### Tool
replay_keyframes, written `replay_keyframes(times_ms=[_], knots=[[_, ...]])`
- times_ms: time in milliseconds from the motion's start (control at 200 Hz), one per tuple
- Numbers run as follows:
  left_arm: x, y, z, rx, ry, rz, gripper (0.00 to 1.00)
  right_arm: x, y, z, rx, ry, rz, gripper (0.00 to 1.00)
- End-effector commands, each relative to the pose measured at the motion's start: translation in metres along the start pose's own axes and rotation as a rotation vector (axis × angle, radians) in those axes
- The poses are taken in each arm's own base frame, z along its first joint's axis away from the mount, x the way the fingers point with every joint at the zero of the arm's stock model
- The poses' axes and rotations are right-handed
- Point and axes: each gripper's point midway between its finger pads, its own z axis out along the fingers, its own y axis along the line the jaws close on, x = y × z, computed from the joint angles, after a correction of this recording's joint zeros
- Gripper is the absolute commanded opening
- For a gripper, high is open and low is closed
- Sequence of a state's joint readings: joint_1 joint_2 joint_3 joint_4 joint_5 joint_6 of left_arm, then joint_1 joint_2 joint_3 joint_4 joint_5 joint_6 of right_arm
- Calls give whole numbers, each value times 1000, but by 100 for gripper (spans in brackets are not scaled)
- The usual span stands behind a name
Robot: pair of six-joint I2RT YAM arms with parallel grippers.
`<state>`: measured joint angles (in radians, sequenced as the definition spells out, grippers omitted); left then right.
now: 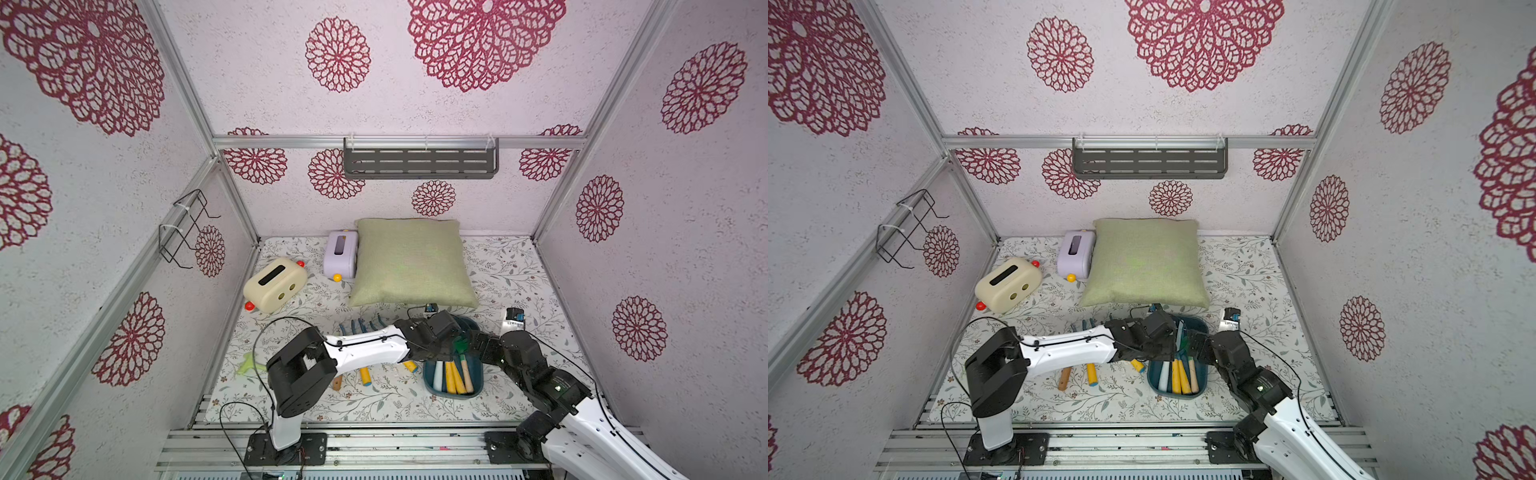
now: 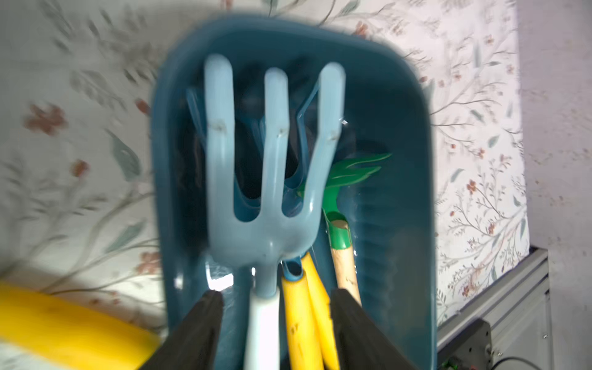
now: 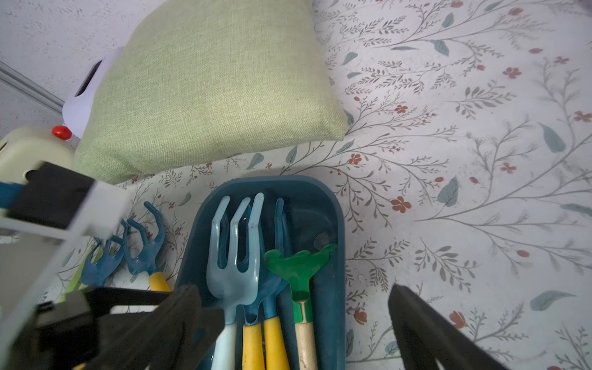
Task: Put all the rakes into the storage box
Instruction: Adjust the rake in the storage box, then pick up the rake at the center of the board.
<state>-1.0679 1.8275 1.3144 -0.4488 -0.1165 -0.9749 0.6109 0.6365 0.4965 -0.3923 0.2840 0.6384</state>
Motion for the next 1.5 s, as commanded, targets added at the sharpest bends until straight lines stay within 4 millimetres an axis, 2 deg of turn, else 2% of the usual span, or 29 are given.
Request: replay_keyframes(times_ms=[0,90,165,290,405,560,695,876,1041,1266,1496], knots=[[-36,12,-42,-8,-142,11,72,0,22,0,-106,28,-32,99],[-50,35,-64,-41,-194,13,79,2,40,-2,-197,57,-58,98],[-61,63,-78,-93,-229,9,89,3,52,-1,-248,82,-74,94],[-76,107,-100,-152,-273,-9,100,7,71,1,-321,135,-85,88],[-91,143,-121,-190,-331,-30,97,13,91,3,-385,175,-102,83],[-107,192,-138,-255,-398,-92,97,26,125,3,-425,228,-189,77],[-113,235,-141,-291,-456,-185,97,44,151,10,-412,302,-288,68],[-110,277,-144,-324,-547,-254,97,65,169,29,-351,394,-394,60],[-100,296,-151,-345,-591,-275,97,81,180,47,-304,457,-476,58],[-97,298,-159,-342,-620,-279,97,105,182,82,-190,548,-566,55],[-97,296,-159,-329,-618,-280,97,125,189,104,-121,595,-647,51]])
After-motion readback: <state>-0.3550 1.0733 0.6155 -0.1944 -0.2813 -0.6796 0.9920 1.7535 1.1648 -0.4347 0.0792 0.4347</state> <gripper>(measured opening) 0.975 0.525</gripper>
